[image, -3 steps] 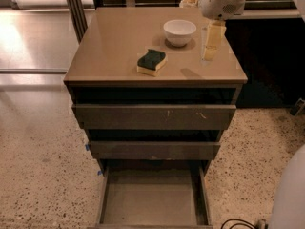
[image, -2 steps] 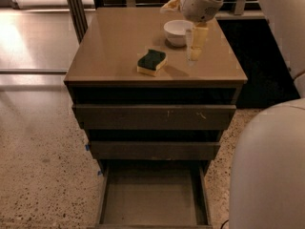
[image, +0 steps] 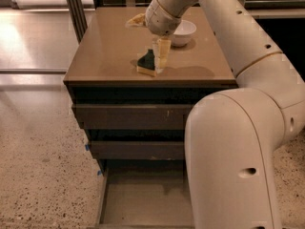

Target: Place sponge into bottom drawer

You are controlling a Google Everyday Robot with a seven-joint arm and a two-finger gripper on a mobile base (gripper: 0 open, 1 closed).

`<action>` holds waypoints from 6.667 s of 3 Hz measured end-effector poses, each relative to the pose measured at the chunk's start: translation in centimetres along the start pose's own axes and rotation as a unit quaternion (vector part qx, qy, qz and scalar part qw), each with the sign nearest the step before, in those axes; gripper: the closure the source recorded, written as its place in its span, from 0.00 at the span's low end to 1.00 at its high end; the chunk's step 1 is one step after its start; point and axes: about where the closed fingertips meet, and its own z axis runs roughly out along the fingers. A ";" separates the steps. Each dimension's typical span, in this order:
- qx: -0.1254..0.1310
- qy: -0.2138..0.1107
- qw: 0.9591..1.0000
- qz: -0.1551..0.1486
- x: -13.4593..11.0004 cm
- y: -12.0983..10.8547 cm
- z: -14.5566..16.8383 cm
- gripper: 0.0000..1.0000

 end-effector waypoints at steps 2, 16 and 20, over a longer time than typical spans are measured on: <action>-0.044 0.019 0.999 0.006 2.3 0.9 3.1 0.00; 0.007 -0.096 0.995 0.006 -5.9 -0.9 1.3 1.00; -0.066 -0.146 0.987 0.014 -15.7 11.5 -1.1 1.00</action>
Offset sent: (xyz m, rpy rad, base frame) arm -0.0007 -0.0281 -0.0510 -0.1855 0.1422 0.0496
